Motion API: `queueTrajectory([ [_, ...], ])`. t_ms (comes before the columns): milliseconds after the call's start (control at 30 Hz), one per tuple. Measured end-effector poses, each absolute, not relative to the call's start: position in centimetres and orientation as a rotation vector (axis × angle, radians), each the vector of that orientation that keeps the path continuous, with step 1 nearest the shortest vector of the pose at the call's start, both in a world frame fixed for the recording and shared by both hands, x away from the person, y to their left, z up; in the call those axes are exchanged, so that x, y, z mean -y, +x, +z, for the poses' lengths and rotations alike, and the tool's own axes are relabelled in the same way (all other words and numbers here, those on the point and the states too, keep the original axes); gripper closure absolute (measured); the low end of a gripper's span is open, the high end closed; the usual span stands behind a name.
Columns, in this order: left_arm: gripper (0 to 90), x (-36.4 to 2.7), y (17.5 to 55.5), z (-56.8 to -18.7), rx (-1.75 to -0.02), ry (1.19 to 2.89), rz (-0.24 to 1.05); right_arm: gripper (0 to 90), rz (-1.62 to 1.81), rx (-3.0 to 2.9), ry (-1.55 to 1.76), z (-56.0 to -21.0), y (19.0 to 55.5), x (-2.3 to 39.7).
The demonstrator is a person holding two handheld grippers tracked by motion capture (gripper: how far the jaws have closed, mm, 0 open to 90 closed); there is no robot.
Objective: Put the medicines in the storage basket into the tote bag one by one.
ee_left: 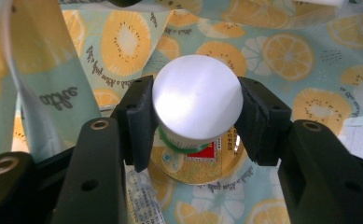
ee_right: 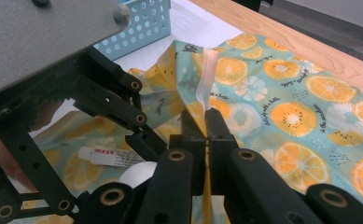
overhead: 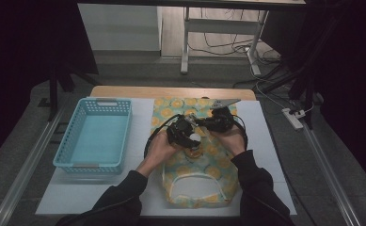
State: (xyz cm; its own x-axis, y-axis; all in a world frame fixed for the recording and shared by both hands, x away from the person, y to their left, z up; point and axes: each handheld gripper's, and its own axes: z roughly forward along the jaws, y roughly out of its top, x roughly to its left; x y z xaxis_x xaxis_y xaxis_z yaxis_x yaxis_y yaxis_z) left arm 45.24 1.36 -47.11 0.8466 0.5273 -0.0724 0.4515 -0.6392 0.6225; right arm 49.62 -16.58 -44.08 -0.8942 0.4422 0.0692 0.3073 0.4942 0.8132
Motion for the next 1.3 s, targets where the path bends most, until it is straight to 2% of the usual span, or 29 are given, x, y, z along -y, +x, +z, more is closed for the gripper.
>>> queueTrajectory([
  [67,48.8,-1.4,45.2,-47.1,-0.708,2.360,0.154,89.6,1.362,-2.582,0.652,-44.1,49.6,16.6],
  [133,42.0,-1.6,45.2,-46.9,-0.713,2.334,0.139,89.6,1.364,-2.583,0.651,-44.0,49.6,16.6],
  [600,20.3,-2.3,43.1,-45.1,-0.683,2.274,0.129,89.5,1.364,-2.585,0.644,-43.9,49.5,16.6],
  [1100,4.9,-4.6,40.3,-44.6,-0.680,2.183,0.055,89.5,1.353,-2.594,0.640,-44.1,49.4,16.4],
  [1300,1.8,-5.0,39.5,-44.5,-0.645,2.172,0.042,89.5,1.355,-2.594,0.637,-44.0,49.4,16.4],
])
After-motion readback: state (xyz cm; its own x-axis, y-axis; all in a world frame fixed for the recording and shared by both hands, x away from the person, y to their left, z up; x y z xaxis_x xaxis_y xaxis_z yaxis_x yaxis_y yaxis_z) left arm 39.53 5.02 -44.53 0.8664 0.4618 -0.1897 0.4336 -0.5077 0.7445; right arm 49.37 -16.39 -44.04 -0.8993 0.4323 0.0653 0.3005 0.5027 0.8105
